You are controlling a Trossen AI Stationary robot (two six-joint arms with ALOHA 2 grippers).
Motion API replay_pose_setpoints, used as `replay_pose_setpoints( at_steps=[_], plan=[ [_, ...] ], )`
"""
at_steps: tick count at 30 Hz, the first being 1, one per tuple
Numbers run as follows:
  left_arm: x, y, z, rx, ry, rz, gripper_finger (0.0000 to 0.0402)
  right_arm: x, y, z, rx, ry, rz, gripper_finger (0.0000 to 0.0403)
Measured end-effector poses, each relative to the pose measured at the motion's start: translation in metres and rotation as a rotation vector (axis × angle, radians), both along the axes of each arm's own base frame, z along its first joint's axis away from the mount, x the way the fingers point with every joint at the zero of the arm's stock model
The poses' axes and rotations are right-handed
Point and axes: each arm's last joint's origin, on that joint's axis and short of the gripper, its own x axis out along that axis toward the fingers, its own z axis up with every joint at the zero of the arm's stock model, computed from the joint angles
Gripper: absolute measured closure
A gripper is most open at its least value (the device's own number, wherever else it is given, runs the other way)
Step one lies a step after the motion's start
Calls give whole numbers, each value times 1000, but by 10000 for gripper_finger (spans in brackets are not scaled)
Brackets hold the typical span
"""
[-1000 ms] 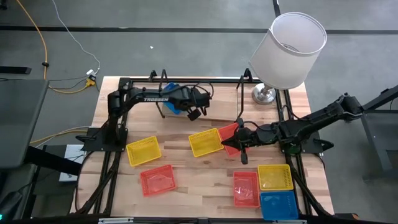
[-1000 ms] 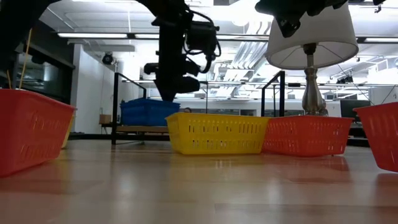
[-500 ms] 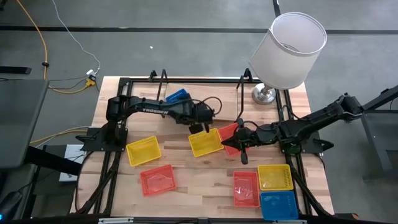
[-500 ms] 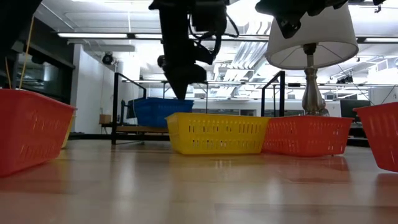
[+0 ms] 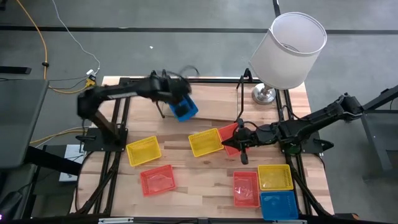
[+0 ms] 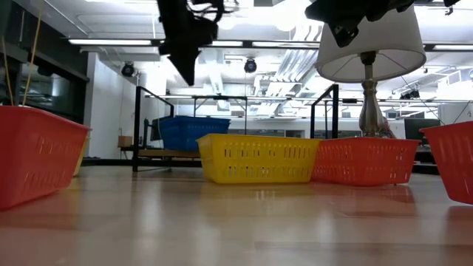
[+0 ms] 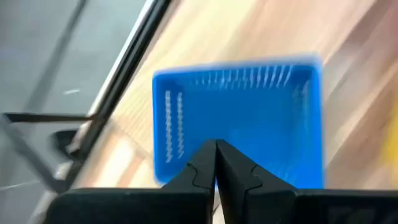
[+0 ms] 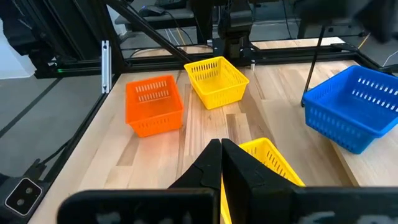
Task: Stack baskets on shelf by color
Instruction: Stack the left blue bin on the blue bin on the shelf
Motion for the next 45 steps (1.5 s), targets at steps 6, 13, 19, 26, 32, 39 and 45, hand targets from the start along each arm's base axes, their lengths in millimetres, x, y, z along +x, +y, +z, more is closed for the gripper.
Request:
replay_pose_setpoints(
  at_steps=[6,13,19,26,32,39,45],
  plan=[
    [-27,30,-2,-78,-137,151,401,0,0,0,-3,2,1,402],
    [-10,46,-43,-136,-40,167,401,0,0,0,-4,2,1,402],
    [-1,64,-80,-156,76,198,401,0,0,0,-4,2,-2,402],
    [0,81,-89,-42,127,209,401,0,0,0,-5,1,-2,402],
    [-1,100,-86,55,83,199,401,0,0,0,-5,1,-3,402],
    [5,112,-81,134,15,133,401,0,0,0,-5,1,-3,402],
    [16,113,-86,182,22,24,401,0,0,0,-5,1,-3,402]
  ],
)
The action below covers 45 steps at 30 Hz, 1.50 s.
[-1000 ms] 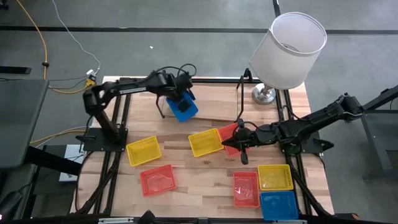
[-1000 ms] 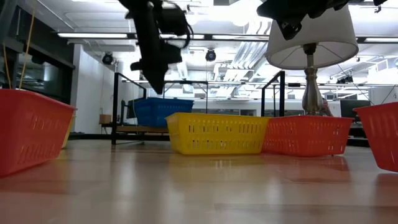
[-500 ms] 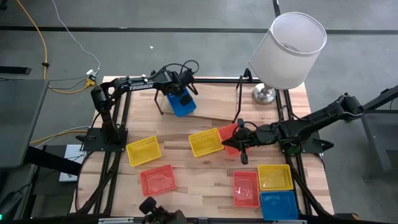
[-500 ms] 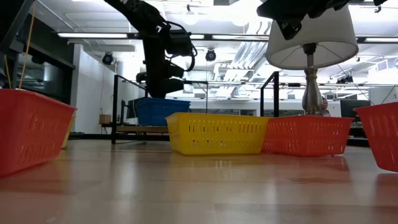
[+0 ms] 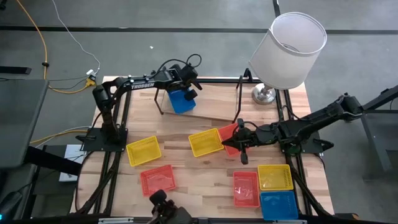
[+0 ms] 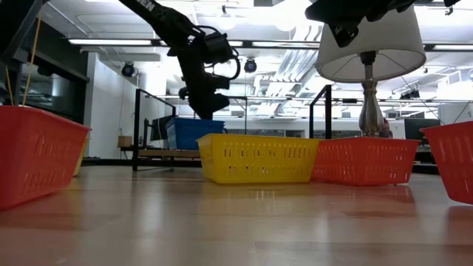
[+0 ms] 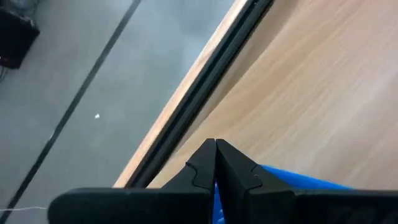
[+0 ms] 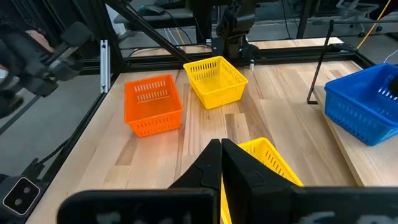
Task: Stack baskets on shelf by color
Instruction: Stack the left blue bin on the blue bin on the shelf
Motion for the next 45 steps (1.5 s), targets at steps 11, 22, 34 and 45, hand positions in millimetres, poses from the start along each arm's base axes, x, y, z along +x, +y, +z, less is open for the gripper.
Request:
replay_pose_setpoints(
  at_steps=[11,22,34,45],
  plan=[
    [19,-47,25,-134,-209,-78,401,0,-1,0,-9,1,-25,402],
    [46,-68,-2,-133,-162,-140,402,0,-1,0,-6,0,-46,402],
    [44,-83,-13,-170,-31,-140,401,0,-1,-1,-8,2,-45,402],
    [40,-122,-3,-142,96,-196,401,0,-1,-1,-8,4,-45,402]
  ],
)
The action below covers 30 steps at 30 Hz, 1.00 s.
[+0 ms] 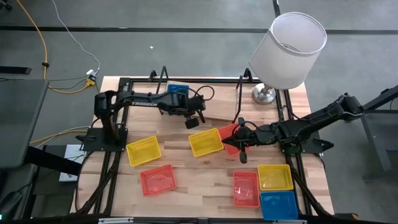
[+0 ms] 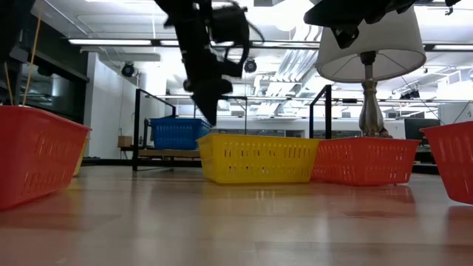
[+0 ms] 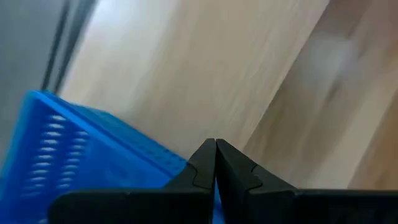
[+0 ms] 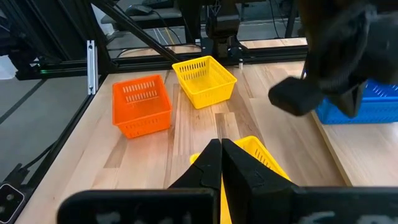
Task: Stack baskets on shelf by color
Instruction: Stack the left blue bin on the blue bin on the shelf, then stack the blue bin on the blue bin on the shelf
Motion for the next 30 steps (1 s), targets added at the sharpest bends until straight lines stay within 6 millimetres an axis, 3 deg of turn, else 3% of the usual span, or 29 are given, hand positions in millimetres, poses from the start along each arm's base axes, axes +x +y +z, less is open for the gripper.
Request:
replay_pose_setpoints(
  at_steps=[3,7,11,15,19,22,30],
  plan=[
    [-5,-14,22,16,-59,-33,401,0,0,0,-1,3,0,402],
    [-23,-43,69,6,-198,-106,401,0,0,0,2,3,-1,402],
    [-52,-87,116,-1,-413,-202,401,0,0,0,23,4,-8,402],
    [-90,-133,136,25,-642,-281,402,0,0,0,26,-1,-8,402],
    [-128,-171,128,46,-864,-331,401,1,1,4,42,-37,8,402],
    [-149,-193,106,34,-994,-362,401,3,3,12,81,-119,59,402],
    [-173,-222,51,-64,-1221,-438,401,3,10,39,272,-359,226,402]
  ],
)
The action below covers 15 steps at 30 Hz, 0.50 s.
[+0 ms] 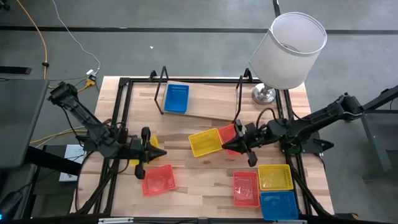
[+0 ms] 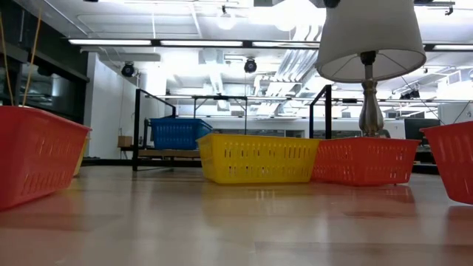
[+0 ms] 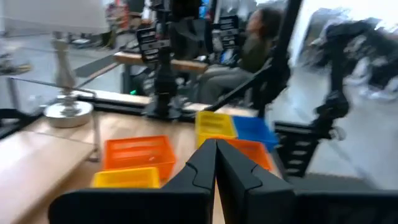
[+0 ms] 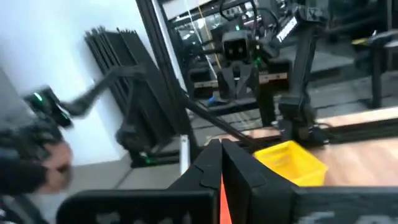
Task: Stack baskets on shelf by color
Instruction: Stack the blue bin on the blue bin on the shelf
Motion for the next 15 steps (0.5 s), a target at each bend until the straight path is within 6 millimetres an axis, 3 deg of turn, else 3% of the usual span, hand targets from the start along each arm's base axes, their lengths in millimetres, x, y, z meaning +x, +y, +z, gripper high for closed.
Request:
replay_pose_setpoints(
  at_steps=[3,6,15],
  plan=[
    [-3,-4,-16,-21,-2,-23,401,-2,7,-5,58,77,22,393],
    [-6,-5,-26,-53,1,-29,402,-5,19,-9,102,288,2,372],
    [-1,-8,-44,-79,45,6,401,-21,72,15,314,865,-51,301]
  ],
)
